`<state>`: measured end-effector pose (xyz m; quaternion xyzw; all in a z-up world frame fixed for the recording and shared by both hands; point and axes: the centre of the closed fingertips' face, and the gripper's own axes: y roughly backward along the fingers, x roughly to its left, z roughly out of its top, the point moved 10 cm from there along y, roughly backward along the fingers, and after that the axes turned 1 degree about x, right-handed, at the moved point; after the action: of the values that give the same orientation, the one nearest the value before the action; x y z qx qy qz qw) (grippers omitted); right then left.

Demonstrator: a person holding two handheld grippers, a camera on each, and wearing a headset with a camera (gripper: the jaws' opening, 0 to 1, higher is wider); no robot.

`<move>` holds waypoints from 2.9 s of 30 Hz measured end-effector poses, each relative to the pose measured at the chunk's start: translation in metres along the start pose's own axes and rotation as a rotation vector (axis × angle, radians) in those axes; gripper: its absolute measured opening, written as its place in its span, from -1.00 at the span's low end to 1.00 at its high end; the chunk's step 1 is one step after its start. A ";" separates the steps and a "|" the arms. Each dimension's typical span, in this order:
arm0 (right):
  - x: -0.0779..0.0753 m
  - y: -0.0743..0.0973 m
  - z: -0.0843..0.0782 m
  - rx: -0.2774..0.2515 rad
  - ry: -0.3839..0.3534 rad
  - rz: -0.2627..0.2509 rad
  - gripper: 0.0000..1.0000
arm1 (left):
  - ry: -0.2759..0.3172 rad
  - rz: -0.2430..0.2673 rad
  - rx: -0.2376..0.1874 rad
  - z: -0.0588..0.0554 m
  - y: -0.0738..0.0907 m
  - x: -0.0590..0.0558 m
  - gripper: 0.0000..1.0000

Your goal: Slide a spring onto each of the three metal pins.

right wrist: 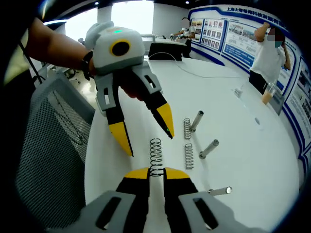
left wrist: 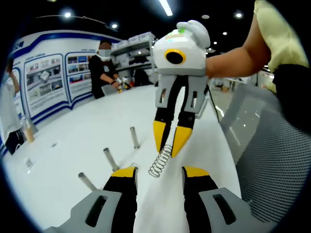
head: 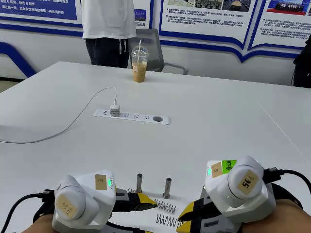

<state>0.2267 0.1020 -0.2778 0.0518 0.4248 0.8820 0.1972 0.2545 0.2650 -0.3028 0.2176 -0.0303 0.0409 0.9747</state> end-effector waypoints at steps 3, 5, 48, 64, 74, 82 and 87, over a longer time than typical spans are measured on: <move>0.001 0.000 0.001 0.005 0.015 0.009 -0.76 | -0.015 -0.008 0.001 0.001 -0.001 -0.001 -0.33; 0.002 0.001 0.002 0.009 0.028 0.014 -0.76 | -0.026 -0.016 0.004 0.000 -0.002 -0.002 -0.39; 0.011 0.013 0.031 -0.060 0.076 0.064 -0.77 | -0.095 -0.049 0.027 -0.003 -0.007 -0.011 -0.77; 0.007 0.016 0.030 -0.048 0.072 0.047 -0.77 | -0.059 -0.039 0.020 -0.004 -0.008 -0.012 -0.59; -0.005 0.028 0.024 -0.028 0.056 0.019 -0.77 | -0.011 0.002 0.011 -0.010 0.001 -0.008 -0.46; -0.017 0.041 0.019 0.012 0.057 -0.005 -0.77 | 0.028 0.056 0.006 -0.017 0.014 -0.003 -0.35; -0.026 0.051 0.017 0.040 0.061 -0.024 -0.77 | 0.046 0.089 0.000 -0.020 0.020 0.001 -0.28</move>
<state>0.2397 0.0759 -0.2255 0.0238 0.4486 0.8722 0.1936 0.2543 0.2919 -0.3119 0.2150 -0.0173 0.0891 0.9724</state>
